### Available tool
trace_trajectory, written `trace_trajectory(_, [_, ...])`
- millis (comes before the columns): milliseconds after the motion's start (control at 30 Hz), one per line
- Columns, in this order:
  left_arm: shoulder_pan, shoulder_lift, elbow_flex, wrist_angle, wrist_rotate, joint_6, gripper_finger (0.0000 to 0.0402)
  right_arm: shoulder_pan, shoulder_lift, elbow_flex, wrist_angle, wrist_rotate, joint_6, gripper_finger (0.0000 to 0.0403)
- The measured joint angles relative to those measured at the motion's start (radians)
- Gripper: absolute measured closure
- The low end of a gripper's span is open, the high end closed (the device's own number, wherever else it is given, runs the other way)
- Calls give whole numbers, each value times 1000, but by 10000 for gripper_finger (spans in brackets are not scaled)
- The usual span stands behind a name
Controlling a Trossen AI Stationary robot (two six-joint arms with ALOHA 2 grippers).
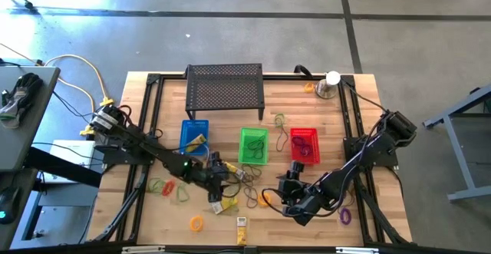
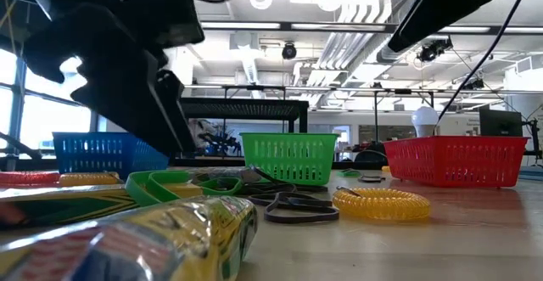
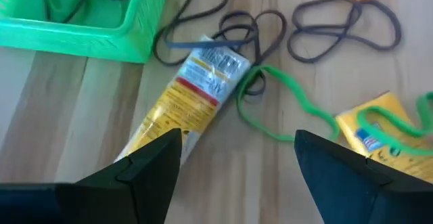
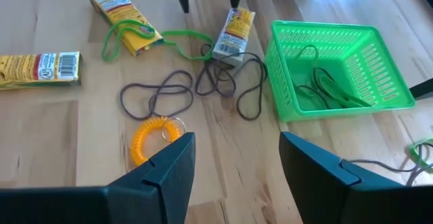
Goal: Pick & Place Office Desk Supplies
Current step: Put the crayon box into the blue bin
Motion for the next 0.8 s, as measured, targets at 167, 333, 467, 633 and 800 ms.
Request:
trace_trajectory(167, [49,0,0,0,27,140,122,0,0,0,10,0,0,200])
trace_trajectory(333, [95,0,0,-1,45,212,122,0,0,0,47,0,-27,200])
trace_trajectory(467, [120,0,0,-6,45,166,122,0,0,0,78,-1,-64,200])
trace_trajectory(633, [125,0,0,-28,45,181,122,0,0,0,90,-2,-79,200])
trace_trajectory(800, [118,0,0,-49,45,203,122,0,0,0,90,-2,-77,200])
